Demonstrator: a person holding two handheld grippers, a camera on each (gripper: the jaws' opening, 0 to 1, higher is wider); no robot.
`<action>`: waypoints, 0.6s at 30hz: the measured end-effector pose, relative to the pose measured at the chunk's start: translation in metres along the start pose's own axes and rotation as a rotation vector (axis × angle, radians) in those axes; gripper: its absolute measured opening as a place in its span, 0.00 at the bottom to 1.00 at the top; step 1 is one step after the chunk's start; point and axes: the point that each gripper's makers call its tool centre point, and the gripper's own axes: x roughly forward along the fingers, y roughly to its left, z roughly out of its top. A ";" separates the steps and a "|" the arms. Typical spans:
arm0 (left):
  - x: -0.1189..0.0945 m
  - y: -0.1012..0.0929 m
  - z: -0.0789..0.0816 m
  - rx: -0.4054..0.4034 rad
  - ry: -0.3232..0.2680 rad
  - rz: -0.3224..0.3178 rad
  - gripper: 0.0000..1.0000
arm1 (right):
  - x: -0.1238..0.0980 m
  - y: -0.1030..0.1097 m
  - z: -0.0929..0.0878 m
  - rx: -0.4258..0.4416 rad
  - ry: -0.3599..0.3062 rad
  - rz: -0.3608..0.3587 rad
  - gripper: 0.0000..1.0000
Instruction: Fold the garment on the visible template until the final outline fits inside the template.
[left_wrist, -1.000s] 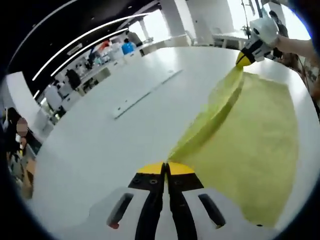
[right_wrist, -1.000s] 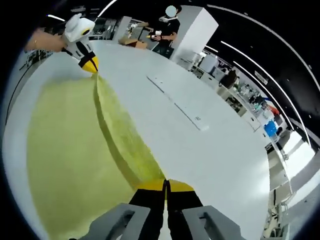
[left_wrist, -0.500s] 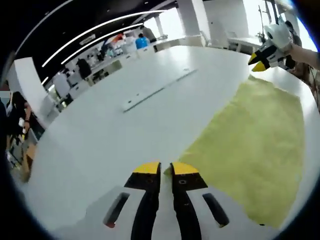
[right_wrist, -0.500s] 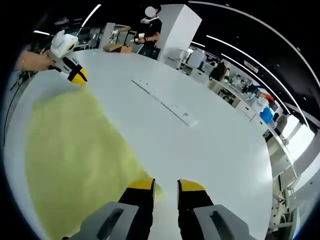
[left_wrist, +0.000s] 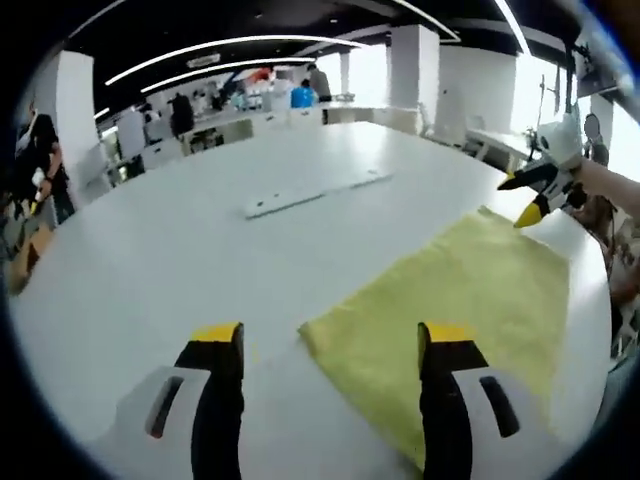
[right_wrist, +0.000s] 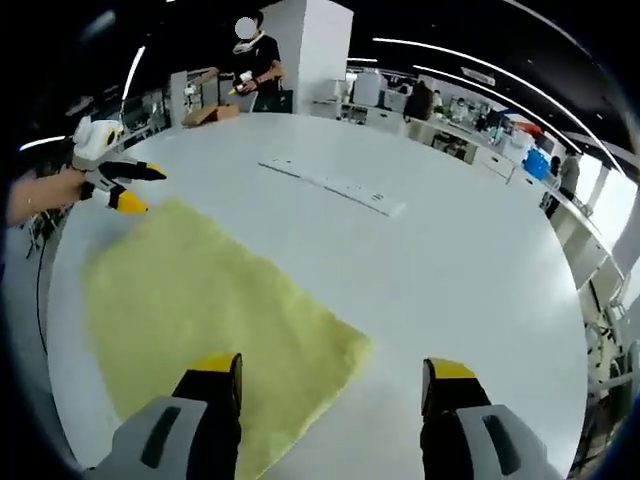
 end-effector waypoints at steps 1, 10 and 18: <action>-0.002 -0.002 -0.001 -0.013 -0.004 -0.007 0.74 | -0.003 0.004 0.000 0.005 -0.003 0.013 0.79; -0.027 -0.020 -0.004 -0.058 -0.035 -0.052 0.91 | -0.027 0.027 -0.004 0.053 -0.032 0.080 0.93; -0.043 -0.039 -0.007 -0.045 -0.043 -0.083 0.97 | -0.045 0.046 -0.013 0.027 -0.041 0.115 0.99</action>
